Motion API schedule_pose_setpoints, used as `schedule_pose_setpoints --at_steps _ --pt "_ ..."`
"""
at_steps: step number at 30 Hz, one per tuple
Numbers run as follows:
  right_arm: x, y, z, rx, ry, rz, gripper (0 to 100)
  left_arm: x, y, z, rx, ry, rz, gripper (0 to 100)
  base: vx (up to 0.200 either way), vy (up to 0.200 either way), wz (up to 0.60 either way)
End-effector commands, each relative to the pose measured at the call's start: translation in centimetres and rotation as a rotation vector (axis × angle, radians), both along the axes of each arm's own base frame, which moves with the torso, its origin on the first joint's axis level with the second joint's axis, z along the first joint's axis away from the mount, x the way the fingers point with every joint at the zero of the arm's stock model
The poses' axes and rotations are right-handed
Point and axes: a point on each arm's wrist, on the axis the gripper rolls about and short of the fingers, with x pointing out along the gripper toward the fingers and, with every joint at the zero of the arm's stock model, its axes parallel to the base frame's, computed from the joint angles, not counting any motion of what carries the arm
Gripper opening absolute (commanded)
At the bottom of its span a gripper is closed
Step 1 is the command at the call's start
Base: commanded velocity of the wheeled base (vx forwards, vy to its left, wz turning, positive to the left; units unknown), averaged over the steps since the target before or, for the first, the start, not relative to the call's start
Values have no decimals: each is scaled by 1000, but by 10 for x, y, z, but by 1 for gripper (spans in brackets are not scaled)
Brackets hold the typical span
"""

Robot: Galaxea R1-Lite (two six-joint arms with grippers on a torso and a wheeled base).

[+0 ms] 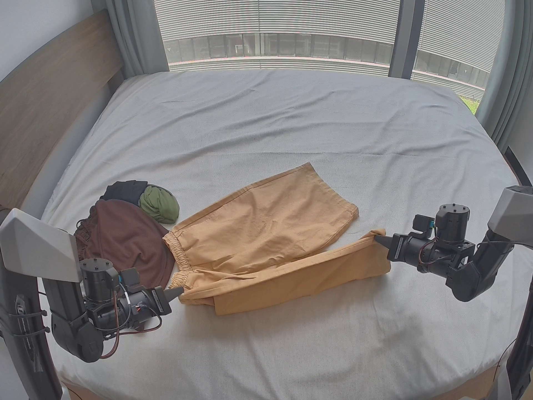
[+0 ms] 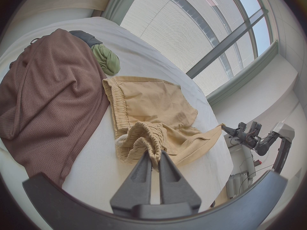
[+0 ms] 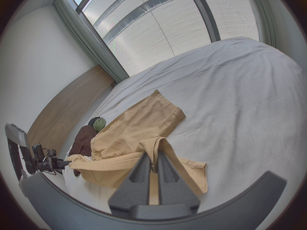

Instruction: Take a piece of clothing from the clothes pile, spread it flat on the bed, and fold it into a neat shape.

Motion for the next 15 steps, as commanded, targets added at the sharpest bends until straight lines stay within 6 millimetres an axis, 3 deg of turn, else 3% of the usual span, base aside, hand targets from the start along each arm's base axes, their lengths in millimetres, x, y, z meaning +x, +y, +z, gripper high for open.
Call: schedule_pose_setpoints --at_steps 1,15 --pt "8 0 9 5 -33 -4 0 3 0 8 -20 -28 11 0 0 0 0" --pt "45 9 50 12 -67 2 0 14 -1 17 -52 -72 69 0 0 0 0"
